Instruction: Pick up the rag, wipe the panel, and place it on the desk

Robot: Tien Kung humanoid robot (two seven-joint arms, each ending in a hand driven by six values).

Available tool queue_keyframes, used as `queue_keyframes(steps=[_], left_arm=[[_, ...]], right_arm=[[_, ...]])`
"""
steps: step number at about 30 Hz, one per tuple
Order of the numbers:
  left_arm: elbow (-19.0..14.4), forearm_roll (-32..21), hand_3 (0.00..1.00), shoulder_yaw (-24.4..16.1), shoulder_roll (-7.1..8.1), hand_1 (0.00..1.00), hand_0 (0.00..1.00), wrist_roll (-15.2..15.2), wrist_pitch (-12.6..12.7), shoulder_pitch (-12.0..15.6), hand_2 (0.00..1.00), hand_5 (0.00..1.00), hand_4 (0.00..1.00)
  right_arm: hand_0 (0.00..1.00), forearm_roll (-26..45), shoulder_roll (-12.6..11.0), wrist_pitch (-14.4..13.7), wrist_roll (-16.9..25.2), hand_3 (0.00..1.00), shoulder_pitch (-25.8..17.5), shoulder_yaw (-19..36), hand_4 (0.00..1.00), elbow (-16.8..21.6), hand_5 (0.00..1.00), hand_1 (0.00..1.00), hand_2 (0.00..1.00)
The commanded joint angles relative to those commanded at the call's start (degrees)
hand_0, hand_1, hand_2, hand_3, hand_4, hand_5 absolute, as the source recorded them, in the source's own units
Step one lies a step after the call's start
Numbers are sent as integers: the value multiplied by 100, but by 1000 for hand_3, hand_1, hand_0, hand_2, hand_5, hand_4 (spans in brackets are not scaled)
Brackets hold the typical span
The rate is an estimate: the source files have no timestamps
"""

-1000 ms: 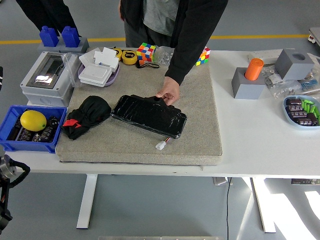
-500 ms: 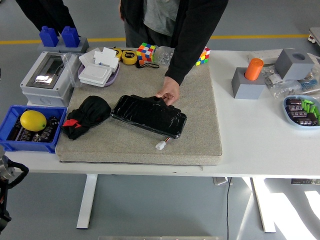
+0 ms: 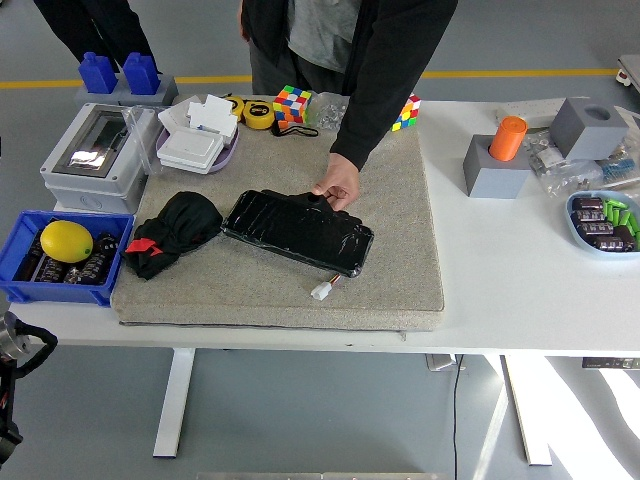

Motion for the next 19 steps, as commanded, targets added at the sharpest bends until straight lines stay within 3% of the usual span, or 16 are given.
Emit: queue_keyframes(steps=[19], left_arm=[[-73,-7,604,-12,-2,628,570,10,-3,44,660,274,878]], right_arm=[[591,26,6,-3,8,534,2,-14,904,4,364,604,538]])
